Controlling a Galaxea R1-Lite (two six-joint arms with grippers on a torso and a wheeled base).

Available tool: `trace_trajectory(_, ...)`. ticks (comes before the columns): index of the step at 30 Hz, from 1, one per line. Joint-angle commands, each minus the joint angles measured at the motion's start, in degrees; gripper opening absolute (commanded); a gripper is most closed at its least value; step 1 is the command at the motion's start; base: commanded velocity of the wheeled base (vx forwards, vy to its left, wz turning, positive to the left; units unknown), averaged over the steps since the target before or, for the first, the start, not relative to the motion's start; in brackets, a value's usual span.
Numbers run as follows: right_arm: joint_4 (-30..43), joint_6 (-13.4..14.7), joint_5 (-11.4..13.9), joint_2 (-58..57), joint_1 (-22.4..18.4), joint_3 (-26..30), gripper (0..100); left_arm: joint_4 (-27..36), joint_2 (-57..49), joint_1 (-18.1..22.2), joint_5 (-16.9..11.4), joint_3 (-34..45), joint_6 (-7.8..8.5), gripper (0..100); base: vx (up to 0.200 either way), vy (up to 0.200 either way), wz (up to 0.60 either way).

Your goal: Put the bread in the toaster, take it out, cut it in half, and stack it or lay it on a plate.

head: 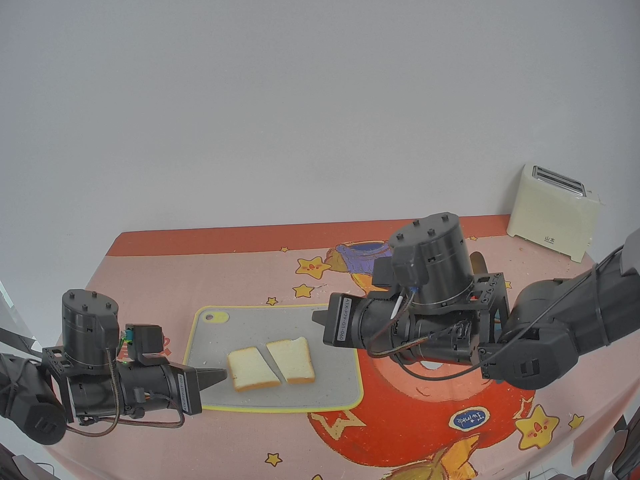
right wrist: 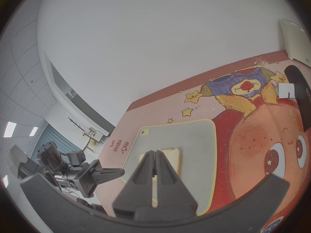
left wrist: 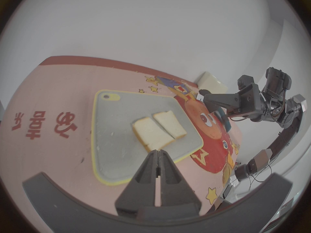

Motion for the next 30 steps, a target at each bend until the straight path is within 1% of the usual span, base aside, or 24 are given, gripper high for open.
trace_trajectory(1,4.09,2.57,-1.28,2.07,0.33,-3.70,0,14.32,-10.98,1.15,2.25,-9.86,-0.03,0,0.000,0.000,0.00)
trace_trajectory(2,4.18,2.57,-1.28,2.16,0.24,-3.70,0,14.32,-10.71,1.24,2.78,-9.86,-0.03,0,0.000,0.000,0.00)
trace_trajectory(3,4.18,2.48,-1.28,2.42,-0.11,-3.53,0,14.32,-9.66,1.24,4.01,-9.77,-0.03,0,0.000,0.000,0.00)
trace_trajectory(4,4.18,2.48,-1.28,2.42,-0.11,-3.53,0,14.32,-9.66,1.24,4.01,-9.77,-0.03,0,0.000,0.000,0.00)
trace_trajectory(5,4.36,1.25,-1.37,4.00,-0.46,-2.30,0,14.41,-7.81,1.15,5.59,-9.24,-0.03,0,0.000,0.000,0.00)
trace_trajectory(6,4.18,0.02,-1.37,4.97,-0.90,-1.60,0,14.49,-7.64,1.06,5.85,-8.98,-0.03,0,0.000,0.000,0.00)
trace_trajectory(8,4.27,-1.39,-1.37,5.59,-1.26,-1.16,0,14.49,-6.32,1.06,5.94,-8.98,-0.03,0,0.000,0.000,0.00)
trace_trajectory(10,4.36,-1.56,-1.37,6.11,-1.43,-1.16,0,14.23,-3.86,0.98,6.64,-8.89,0.06,0,0.000,0.000,0.00)
trace_trajectory(13,4.36,-1.65,-1.37,6.47,-1.52,-0.98,0,14.23,-1.66,0.80,8.49,-8.89,0.15,0,0.000,0.000,0.00)
trace_trajectory(21,4.36,-1.65,-1.37,7.87,-1.70,-1.16,0,14.23,0.36,0.54,8.22,-8.71,0.06,0,0.000,0.000,0.00)
trace_trajectory(23,4.27,-1.65,-1.46,8.57,-1.70,-1.24,0,14.14,3.26,0.62,8.31,-9.42,0.23,0,0.000,0.000,0.00)
trace_trajectory(26,4.27,-1.74,-1.46,8.40,-1.70,-1.16,0,14.06,4.23,0.54,8.14,-9.51,-0.12,0,0.000,0.000,0.00)
trace_trajectory(30,4.27,-1.65,-1.46,8.22,-1.61,-1.16,0,13.97,6.16,0.54,8.22,-10.65,-0.03,0,0.000,0.000,0.00)
